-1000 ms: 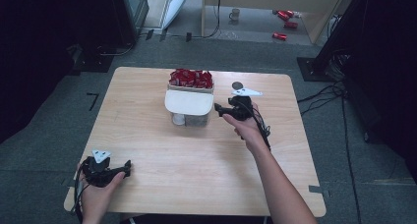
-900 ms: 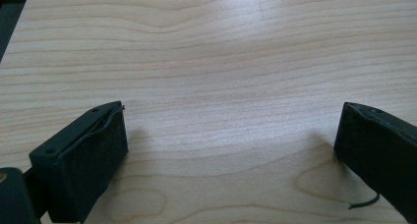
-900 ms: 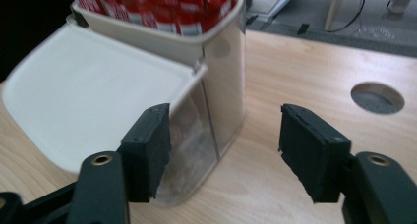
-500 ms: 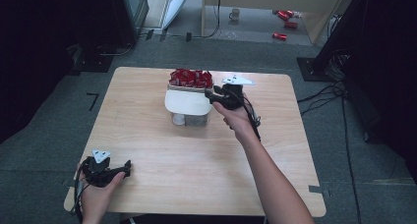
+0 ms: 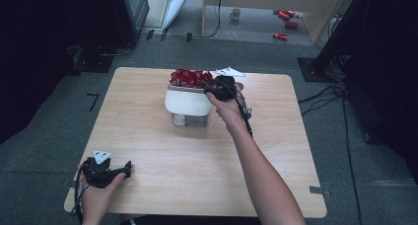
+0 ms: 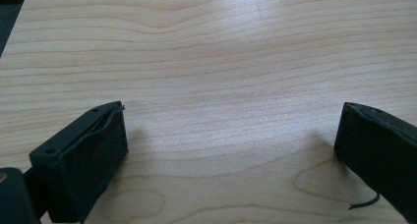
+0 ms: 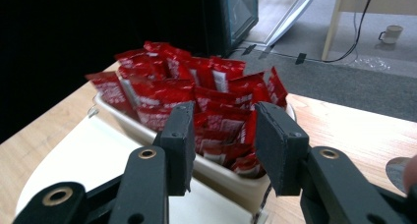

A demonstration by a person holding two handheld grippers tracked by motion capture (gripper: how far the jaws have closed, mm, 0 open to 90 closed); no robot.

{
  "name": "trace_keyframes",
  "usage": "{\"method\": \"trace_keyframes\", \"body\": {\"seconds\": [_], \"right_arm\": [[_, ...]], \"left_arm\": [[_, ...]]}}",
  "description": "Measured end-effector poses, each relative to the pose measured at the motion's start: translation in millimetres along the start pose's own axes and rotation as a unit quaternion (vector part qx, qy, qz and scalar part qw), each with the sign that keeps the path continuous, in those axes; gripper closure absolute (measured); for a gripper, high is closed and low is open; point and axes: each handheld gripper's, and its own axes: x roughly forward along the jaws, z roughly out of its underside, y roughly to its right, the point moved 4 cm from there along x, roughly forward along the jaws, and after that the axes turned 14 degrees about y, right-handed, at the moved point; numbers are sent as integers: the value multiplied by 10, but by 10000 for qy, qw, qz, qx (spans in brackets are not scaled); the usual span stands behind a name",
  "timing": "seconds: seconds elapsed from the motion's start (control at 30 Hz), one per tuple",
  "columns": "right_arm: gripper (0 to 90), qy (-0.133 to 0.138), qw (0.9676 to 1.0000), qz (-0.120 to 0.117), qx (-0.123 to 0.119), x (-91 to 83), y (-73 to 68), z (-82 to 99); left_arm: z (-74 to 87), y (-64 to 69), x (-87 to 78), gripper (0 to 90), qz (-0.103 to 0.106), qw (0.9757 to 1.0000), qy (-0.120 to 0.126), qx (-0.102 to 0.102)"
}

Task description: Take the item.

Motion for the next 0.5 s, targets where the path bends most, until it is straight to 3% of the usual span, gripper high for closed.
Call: {"method": "trace_keyframes", "body": {"seconds": [0.13, 0.27, 0.5], "right_arm": [[578, 37, 10000, -10, -3, 28, -19, 21], [568, -26, 9993, 17, -361, 58, -80, 62], [661, 1, 9996, 5, -280, 71, -96, 63]], "left_arm": [[0, 2, -1, 0, 8, 10000, -4, 3], [1, 4, -2, 0, 10, 10000, 1, -1], [1, 4, -2, 0, 12, 10000, -4, 4]]}}
